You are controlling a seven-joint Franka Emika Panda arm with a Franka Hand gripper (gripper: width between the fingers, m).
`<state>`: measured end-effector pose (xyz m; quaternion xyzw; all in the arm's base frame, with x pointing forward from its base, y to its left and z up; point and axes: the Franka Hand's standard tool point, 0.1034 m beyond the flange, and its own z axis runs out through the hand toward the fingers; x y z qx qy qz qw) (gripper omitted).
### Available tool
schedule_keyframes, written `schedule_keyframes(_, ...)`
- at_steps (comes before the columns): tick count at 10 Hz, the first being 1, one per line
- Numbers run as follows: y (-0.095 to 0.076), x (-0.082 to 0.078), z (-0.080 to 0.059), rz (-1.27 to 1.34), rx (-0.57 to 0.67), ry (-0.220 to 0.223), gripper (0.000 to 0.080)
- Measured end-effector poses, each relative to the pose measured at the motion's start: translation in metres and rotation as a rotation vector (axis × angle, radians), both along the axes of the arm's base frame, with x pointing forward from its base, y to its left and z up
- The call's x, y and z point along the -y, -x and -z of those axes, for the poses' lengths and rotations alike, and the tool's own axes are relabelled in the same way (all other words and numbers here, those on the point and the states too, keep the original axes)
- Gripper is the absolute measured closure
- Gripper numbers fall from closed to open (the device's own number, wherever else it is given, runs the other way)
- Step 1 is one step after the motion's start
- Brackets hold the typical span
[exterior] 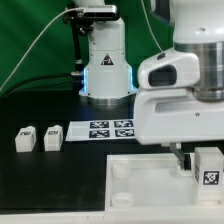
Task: Assemble one leg
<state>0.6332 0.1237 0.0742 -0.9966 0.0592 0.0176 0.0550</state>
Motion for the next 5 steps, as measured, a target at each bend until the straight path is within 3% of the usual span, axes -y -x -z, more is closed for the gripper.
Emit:
schedule_keyframes(1, -0.0016, -0.0003, 0.0, 0.015, 0.016, 0.001, 0.0151)
schedule_keyframes(2, -0.0008, -0.0007, 0.0005, 0.061, 0.009, 0.002, 0.0277)
schedule_keyframes(3, -0.0008, -0.0004, 0.0007, 0.083, 0.007, 0.002, 0.0277)
schedule_keyframes(4, -0.0003, 0.001, 0.0013, 0.18, -0.006, 0.006, 0.0416)
schedule_keyframes(5, 0.0004, 0.0051, 0.0023, 0.294, -0.023, 0.014, 0.0487)
